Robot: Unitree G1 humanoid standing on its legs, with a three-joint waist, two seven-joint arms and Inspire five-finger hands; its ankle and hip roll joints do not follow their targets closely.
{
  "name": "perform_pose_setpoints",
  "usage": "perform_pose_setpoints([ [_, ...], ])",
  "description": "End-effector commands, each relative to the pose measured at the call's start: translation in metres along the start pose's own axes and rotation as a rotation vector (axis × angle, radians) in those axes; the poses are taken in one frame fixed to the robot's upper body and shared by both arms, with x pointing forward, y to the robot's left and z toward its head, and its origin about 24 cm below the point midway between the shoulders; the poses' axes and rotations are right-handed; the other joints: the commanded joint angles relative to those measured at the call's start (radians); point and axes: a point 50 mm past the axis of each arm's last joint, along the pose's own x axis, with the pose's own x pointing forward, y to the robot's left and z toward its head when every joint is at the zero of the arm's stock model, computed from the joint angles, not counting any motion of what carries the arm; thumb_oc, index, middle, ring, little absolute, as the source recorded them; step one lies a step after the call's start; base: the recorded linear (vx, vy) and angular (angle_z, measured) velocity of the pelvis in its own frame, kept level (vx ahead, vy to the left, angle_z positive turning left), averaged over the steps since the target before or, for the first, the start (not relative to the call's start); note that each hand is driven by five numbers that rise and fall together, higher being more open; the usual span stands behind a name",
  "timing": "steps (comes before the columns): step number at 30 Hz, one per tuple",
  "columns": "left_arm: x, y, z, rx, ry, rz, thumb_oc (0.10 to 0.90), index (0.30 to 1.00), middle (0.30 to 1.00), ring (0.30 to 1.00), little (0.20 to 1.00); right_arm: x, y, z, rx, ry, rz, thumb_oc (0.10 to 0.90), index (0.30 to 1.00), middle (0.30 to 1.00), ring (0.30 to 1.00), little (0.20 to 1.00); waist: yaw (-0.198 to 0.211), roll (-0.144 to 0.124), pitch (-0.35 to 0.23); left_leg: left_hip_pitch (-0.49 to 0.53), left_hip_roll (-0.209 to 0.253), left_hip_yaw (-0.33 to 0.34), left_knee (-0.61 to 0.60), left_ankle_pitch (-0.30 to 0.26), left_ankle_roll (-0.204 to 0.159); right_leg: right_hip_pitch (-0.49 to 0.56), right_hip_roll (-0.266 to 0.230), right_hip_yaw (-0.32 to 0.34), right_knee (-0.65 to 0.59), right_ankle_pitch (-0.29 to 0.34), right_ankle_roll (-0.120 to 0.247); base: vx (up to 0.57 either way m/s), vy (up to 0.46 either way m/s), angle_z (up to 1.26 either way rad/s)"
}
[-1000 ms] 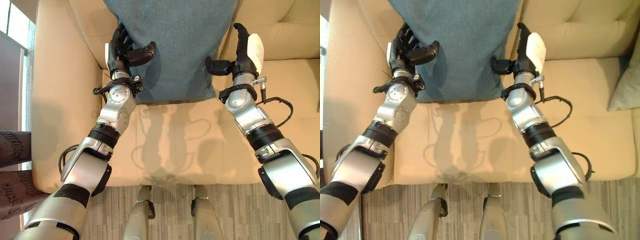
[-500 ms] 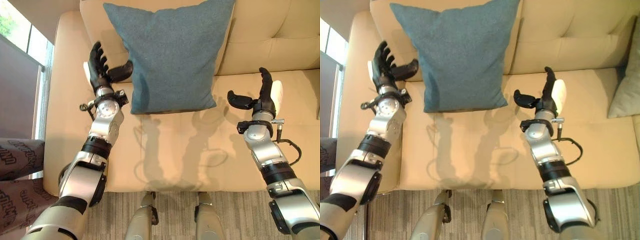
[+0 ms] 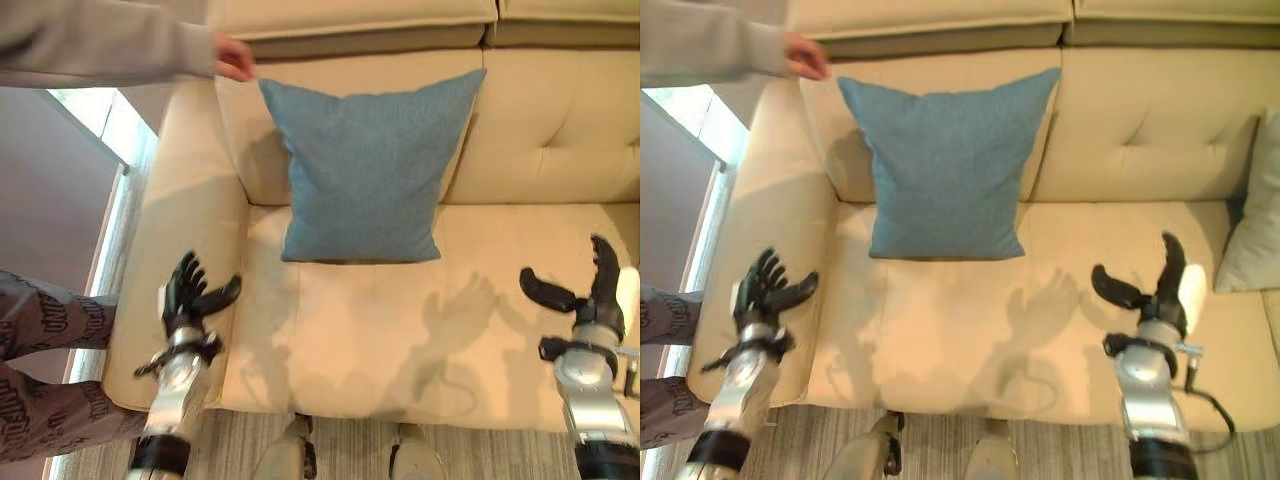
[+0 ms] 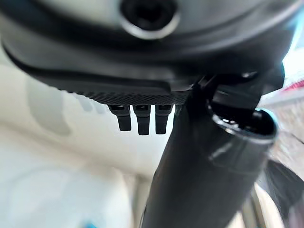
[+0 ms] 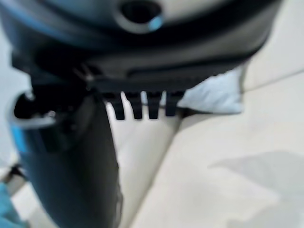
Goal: Pick up all the scattered cushions and arrange them neatly on the sofa.
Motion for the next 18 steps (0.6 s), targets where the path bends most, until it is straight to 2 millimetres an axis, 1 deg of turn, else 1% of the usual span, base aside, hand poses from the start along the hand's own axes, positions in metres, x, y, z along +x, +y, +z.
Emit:
perform_pose_setpoints([
  [1, -0.014, 0.04, -0.017, 0.053, 0.032, 0.056, 0.8, 0.9, 0.9, 0.9, 0.9, -0.018, -0.02, -0.037, -0.123, 0.037, 0.042, 0.8, 0.9, 0.9, 0.9, 0.9, 0.03, 0.011, -0.229, 0.041, 0.045, -0.046, 0.002, -0.197, 0.009, 0.11, 0.0, -0.003, 0.09, -0.204, -0.001, -0.08, -0.184, 0.18],
  [2, -0.023, 0.047, -0.031, 0.06, 0.09, 0.077, 0.8, 0.9, 0.9, 0.9, 0.9, -0.026, -0.014, -0.051, -0.112, 0.094, 0.071, 0.8, 0.9, 0.9, 0.9, 0.9, 0.03, 0.012, -0.231, 0.055, 0.059, -0.051, 0.002, -0.191, 0.006, 0.116, 0.008, -0.001, 0.127, -0.237, -0.009, -0.09, -0.216, 0.23],
  [3, -0.032, 0.058, -0.046, 0.049, 0.164, 0.127, 0.8, 0.9, 0.9, 0.9, 0.9, -0.036, -0.009, -0.063, -0.099, 0.146, 0.099, 0.8, 0.9, 0.9, 0.9, 0.9, 0.032, 0.01, -0.229, 0.061, 0.075, -0.057, 0.002, -0.179, 0.002, 0.12, 0.021, 0.002, 0.168, -0.267, -0.019, -0.1, -0.227, 0.23],
  [5, -0.048, 0.071, -0.068, 0.06, 0.265, 0.184, 0.8, 0.9, 0.9, 0.9, 0.9, -0.046, -0.007, -0.078, -0.089, 0.217, 0.111, 0.8, 0.9, 0.9, 0.9, 0.9, 0.032, 0.013, -0.224, 0.057, 0.103, -0.071, 0.002, -0.144, -0.015, 0.128, 0.047, -0.008, 0.215, -0.323, -0.038, -0.15, -0.238, 0.27],
  [6, -0.054, 0.075, -0.078, 0.063, 0.316, 0.212, 0.8, 0.9, 0.9, 0.9, 0.9, -0.053, -0.003, -0.085, -0.074, 0.25, 0.124, 0.8, 0.9, 0.9, 0.9, 0.9, 0.035, 0.016, -0.215, 0.042, 0.126, -0.082, 0.002, -0.102, -0.041, 0.127, 0.07, -0.023, 0.245, -0.354, -0.058, -0.23, -0.239, 0.27],
  [7, -0.056, 0.074, -0.084, 0.066, 0.345, 0.216, 0.8, 0.9, 0.9, 0.9, 0.9, -0.054, -0.002, -0.088, -0.047, 0.272, 0.114, 0.8, 0.9, 0.9, 0.9, 0.9, 0.039, 0.016, -0.206, 0.016, 0.142, -0.092, 0.002, -0.064, -0.061, 0.123, 0.087, -0.037, 0.253, -0.374, -0.068, -0.34, -0.283, 0.3],
  [8, -0.053, 0.07, -0.086, 0.088, 0.357, 0.198, 0.8, 0.9, 0.9, 0.9, 0.9, -0.059, -0.002, -0.095, -0.028, 0.308, 0.104, 0.8, 0.9, 0.9, 0.9, 0.9, 0.041, 0.017, -0.196, -0.032, 0.159, -0.109, 0.002, -0.011, -0.088, 0.12, 0.104, -0.067, 0.246, -0.392, -0.081, -0.46, -0.26, 0.5],
  [9, -0.054, 0.067, -0.09, 0.099, 0.375, 0.198, 0.8, 0.9, 0.9, 0.9, 0.9, -0.06, 0.001, -0.097, 0.008, 0.331, 0.088, 0.8, 0.9, 0.9, 0.9, 0.9, 0.043, 0.01, -0.174, -0.089, 0.171, -0.111, 0.002, 0.042, -0.114, 0.115, 0.107, -0.09, 0.254, -0.407, -0.096, -0.54, -0.205, 0.67],
  [10, -0.051, 0.063, -0.091, 0.093, 0.378, 0.193, 0.8, 0.9, 0.9, 0.9, 0.9, -0.058, 0.005, -0.095, 0.023, 0.327, 0.089, 0.8, 0.9, 0.9, 0.9, 0.9, 0.038, 0.004, -0.155, -0.12, 0.173, -0.077, 0.002, 0.063, -0.118, 0.087, 0.1, -0.108, 0.266, -0.4, -0.104, -0.55, -0.123, 0.89],
  [11, -0.053, 0.062, -0.095, 0.078, 0.398, 0.194, 0.8, 0.9, 0.9, 0.9, 0.9, -0.059, 0.009, -0.095, 0.032, 0.335, 0.095, 0.8, 0.9, 0.9, 0.9, 0.9, 0.037, -0.005, -0.154, -0.113, 0.169, -0.038, 0.002, 0.044, -0.105, 0.064, 0.089, -0.123, 0.265, -0.384, -0.107, -0.47, -0.091, 0.97],
  [12, -0.059, 0.064, -0.104, 0.069, 0.438, 0.204, 0.8, 0.9, 0.9, 0.9, 0.9, -0.062, 0.012, -0.098, 0.048, 0.354, 0.092, 0.8, 0.9, 0.9, 0.9, 0.9, 0.036, -0.016, -0.161, -0.083, 0.159, -0.014, 0.002, 0.014, -0.083, 0.049, 0.082, -0.139, 0.252, -0.36, -0.107, -0.43, -0.151, 0.77],
  [13, -0.066, 0.064, -0.115, 0.068, 0.493, 0.21, 0.8, 0.9, 0.9, 0.9, 0.9, -0.065, 0.013, -0.103, 0.077, 0.383, 0.077, 0.8, 0.9, 0.9, 0.9, 0.9, 0.024, -0.034, -0.166, -0.051, 0.138, 0.023, 0.069, -0.049, -0.044, 0.043, 0.075, -0.16, 0.224, -0.33, -0.107, -0.38, -0.172, 0.35],
  [14, -0.073, 0.063, -0.125, 0.08, 0.541, 0.204, 0.8, 0.9, 0.9, 0.9, 0.9, -0.068, 0.015, -0.106, 0.089, 0.404, 0.072, 0.8, 0.9, 0.9, 0.9, 0.9, 0.01, -0.049, -0.173, -0.035, 0.119, 0.048, 0.14, -0.122, -0.017, 0.035, 0.062, -0.179, 0.211, -0.308, -0.106, -0.36, -0.182, -0.06],
  [15, -0.082, 0.063, -0.136, 0.107, 0.602, 0.201, 0.8, 0.9, 0.9, 0.9, 0.9, -0.073, 0.018, -0.111, 0.109, 0.441, 0.059, 0.8, 0.9, 0.9, 0.9, 0.9, -0.005, -0.063, -0.183, 0.006, 0.102, 0.082, 0.197, -0.19, -0.008, 0.033, 0.055, -0.195, 0.188, -0.284, -0.104, -0.26, -0.121, 0.19],
  [16, -0.089, 0.063, -0.145, 0.119, 0.653, 0.208, 0.8, 0.9, 0.9, 0.9, 0.9, -0.076, 0.02, -0.115, 0.133, 0.464, 0.051, 0.8, 0.9, 0.9, 0.9, 0.9, -0.017, -0.067, -0.188, 0.047, 0.091, 0.096, 0.246, -0.234, -0.004, 0.031, 0.054, -0.201, 0.173, -0.263, -0.102, -0.15, -0.075, 0.41],
  [17, -0.089, 0.063, -0.145, 0.119, 0.653, 0.208, 0.8, 0.9, 0.9, 0.9, 0.9, -0.076, 0.02, -0.115, 0.133, 0.464, 0.051, 0.8, 0.9, 0.9, 0.9, 0.9, -0.017, -0.067, -0.188, 0.047, 0.091, 0.096, 0.246, -0.234, -0.004, 0.031, 0.054, -0.201, 0.173, -0.263, -0.102, -0.14, -0.001, 0.38],
  [18, -0.111, 0.065, -0.166, 0.186, 0.783, 0.193, 0.8, 0.9, 0.9, 0.9, 0.9, -0.079, 0.026, -0.12, 0.187, 0.509, 0.032, 0.8, 0.9, 0.9, 0.9, 0.9, -0.033, -0.066, -0.203, 0.146, 0.042, 0.067, 0.299, -0.307, -0.003, 0.029, 0.066, -0.199, 0.148, -0.23, -0.096, -0.15, 0.047, 0.06],
])
